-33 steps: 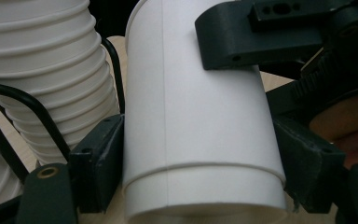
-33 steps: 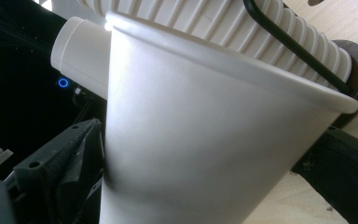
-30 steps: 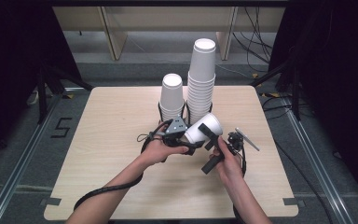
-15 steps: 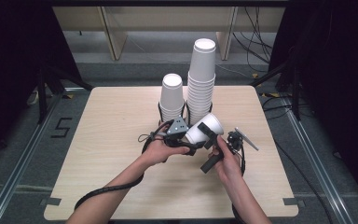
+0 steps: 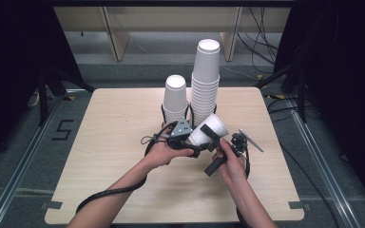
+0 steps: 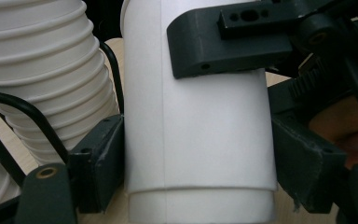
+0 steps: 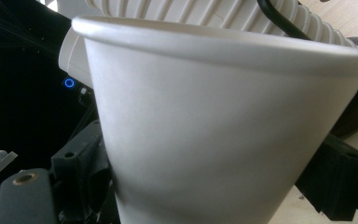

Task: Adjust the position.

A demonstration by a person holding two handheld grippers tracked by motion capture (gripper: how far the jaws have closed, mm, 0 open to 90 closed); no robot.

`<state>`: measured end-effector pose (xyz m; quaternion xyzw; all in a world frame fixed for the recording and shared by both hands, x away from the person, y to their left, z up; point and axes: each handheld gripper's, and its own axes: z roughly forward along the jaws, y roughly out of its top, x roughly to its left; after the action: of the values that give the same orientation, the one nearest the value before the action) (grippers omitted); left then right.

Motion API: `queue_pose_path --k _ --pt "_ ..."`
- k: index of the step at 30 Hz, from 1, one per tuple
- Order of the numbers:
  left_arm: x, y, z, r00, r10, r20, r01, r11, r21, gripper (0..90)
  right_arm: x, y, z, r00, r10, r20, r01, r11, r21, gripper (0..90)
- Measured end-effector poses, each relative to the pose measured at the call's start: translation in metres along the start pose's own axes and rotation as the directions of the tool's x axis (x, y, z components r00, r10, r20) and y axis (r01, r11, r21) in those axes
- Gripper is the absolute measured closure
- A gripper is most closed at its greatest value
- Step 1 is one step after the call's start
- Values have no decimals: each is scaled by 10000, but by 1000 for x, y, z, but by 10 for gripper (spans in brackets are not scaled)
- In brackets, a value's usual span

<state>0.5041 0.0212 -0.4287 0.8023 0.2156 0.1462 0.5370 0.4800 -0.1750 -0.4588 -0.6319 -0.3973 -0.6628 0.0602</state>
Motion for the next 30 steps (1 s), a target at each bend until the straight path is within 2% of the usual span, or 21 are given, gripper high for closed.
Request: queue_pose_path --k 2,4,6,9,10,14,18,20,22,24,25,26,28,29,30 --pt "0 0 0 10000 13 -1 -13 10000 -15 224 -1 0 0 9998 -214 7 214 9998 -60 160" --pt "0 0 0 10000 30 7 -30 10000 -12 223 2 0 -1 10000 43 65 -43 10000 35 163" --pt "0 1 0 10000 24 0 -24 10000 -15 221 1 0 -1 9997 -259 52 259 9997 -47 166" --pt "0 1 -1 10000 28 -13 -28 10000 14 217 1 0 0 9992 -382 67 382 9993 -35 171" --pt "0 1 -1 10000 34 -26 -34 10000 15 216 3 0 -1 10000 -49 23 48 10000 63 172" --pt "0 2 -2 9999 95 -36 -95 10000 -5 210 4 0 -1 9998 -177 -58 177 9998 -55 177" --pt "1 3 -1 10000 -38 67 39 9999 -138 203 4 1 -1 9996 -295 2 295 9995 -70 182" --pt "1 3 -2 9999 -143 19 143 9999 26 137 3 2 -2 9979 -641 0 641 9978 -162 183" --pt "1 2 -2 9999 -109 6 109 9999 97 106 5 3 -2 9987 -513 63 513 9986 -105 183" --pt "0 0 -3 10000 -44 70 42 9998 214 66 4 4 -2 9965 -828 116 830 9964 -199 183" --pt "0 -1 -4 10000 -2 94 0 9997 250 59 6 4 -3 9977 -661 171 663 9977 -143 183" --pt "0 -1 -4 10000 -5 79 3 9998 220 54 6 5 -3 9975 -694 165 696 9975 -151 184" --pt "0 -3 -6 10000 24 60 -25 9997 257 45 7 5 -3 9953 -930 261 936 9954 -194 184" --pt "1 -4 -7 10000 5 64 -7 9996 268 45 4 6 -3 9876 -1536 314 1546 9875 -295 184" --pt "1 -5 -8 10000 17 59 -18 9996 283 45 5 6 -3 9866 -1596 336 1606 9866 -282 184"
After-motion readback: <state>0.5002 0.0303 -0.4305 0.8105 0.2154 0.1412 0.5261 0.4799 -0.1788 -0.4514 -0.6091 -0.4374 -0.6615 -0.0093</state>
